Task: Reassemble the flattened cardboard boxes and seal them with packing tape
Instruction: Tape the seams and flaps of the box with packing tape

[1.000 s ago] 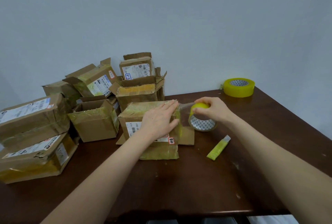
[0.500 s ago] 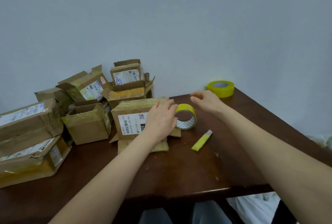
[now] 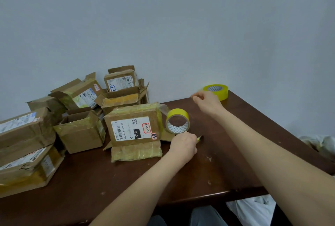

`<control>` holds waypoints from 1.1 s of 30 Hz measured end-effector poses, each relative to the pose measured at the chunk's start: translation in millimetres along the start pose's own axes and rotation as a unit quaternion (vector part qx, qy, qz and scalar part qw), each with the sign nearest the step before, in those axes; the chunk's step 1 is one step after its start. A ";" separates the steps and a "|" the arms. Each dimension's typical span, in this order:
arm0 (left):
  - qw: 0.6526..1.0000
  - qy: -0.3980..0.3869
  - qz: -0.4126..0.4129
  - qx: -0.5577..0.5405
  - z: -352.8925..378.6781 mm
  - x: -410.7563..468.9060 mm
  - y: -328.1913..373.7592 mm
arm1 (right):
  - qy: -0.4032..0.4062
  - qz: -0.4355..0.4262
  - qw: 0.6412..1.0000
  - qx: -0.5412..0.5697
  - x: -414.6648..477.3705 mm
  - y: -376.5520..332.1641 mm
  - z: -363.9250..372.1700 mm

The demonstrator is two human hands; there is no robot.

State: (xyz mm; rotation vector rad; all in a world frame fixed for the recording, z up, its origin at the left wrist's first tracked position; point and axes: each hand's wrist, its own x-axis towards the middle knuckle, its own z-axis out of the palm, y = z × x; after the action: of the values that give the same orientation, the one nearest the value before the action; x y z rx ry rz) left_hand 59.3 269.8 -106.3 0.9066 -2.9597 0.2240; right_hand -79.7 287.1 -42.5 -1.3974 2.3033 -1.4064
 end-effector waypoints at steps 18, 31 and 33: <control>0.913 0.197 -0.203 -0.295 -74.8 35.2 -102.6 | -0.201 0.022 0.978 -0.046 31.7 3.7 69.8; 0.900 0.274 -0.198 -0.274 -36.8 -4.7 -94.8 | -0.199 0.005 0.980 0.006 6.6 6.6 41.5; 0.901 0.276 -0.197 -0.270 -36.1 -7.8 -90.8 | -0.187 0.005 0.982 -0.019 2.3 4.5 36.9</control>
State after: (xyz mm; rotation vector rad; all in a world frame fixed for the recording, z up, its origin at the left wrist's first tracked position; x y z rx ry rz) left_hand 116.4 205.2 -59.7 1.0908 -2.0905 -0.2966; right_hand -65.4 261.9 -65.9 -1.5069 2.0983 -0.9969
